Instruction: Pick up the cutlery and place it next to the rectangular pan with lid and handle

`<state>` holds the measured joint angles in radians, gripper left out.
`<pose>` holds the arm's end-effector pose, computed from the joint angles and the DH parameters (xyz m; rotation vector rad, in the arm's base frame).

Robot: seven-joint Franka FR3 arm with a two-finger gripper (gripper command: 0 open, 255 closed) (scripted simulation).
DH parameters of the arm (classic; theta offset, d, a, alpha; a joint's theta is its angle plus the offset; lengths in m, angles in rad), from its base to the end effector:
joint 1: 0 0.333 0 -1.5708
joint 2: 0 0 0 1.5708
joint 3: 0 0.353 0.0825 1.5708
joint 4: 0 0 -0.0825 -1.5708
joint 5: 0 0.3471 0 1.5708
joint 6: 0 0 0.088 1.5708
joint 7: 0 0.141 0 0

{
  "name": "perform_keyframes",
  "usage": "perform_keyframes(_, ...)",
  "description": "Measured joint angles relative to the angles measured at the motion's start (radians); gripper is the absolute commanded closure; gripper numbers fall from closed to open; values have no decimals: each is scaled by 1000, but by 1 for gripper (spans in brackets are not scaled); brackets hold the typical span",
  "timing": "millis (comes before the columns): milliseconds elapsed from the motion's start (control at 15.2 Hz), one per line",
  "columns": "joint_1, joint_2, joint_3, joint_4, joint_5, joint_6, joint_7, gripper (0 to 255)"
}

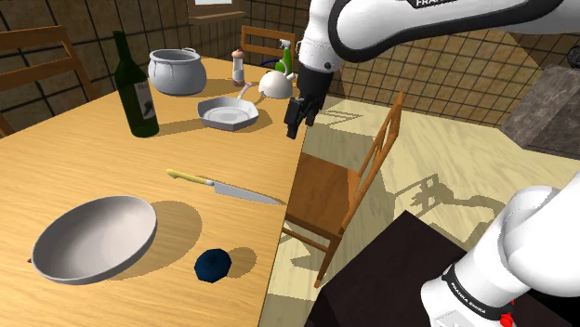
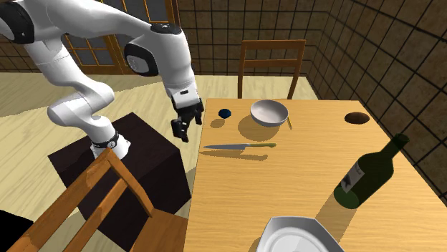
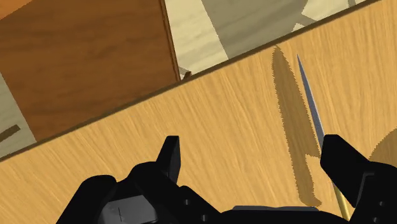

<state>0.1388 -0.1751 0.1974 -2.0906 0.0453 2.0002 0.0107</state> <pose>0.4450 0.1652 0.5205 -3.0809 -0.4763 -0.1234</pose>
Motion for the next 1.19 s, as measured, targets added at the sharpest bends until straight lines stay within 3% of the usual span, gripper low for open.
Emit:
perform_keyframes(660,70,325,72,201,-87,83,-27,0)
perform_keyframes(1188,161,616,101,445,-188,88,-41,0)
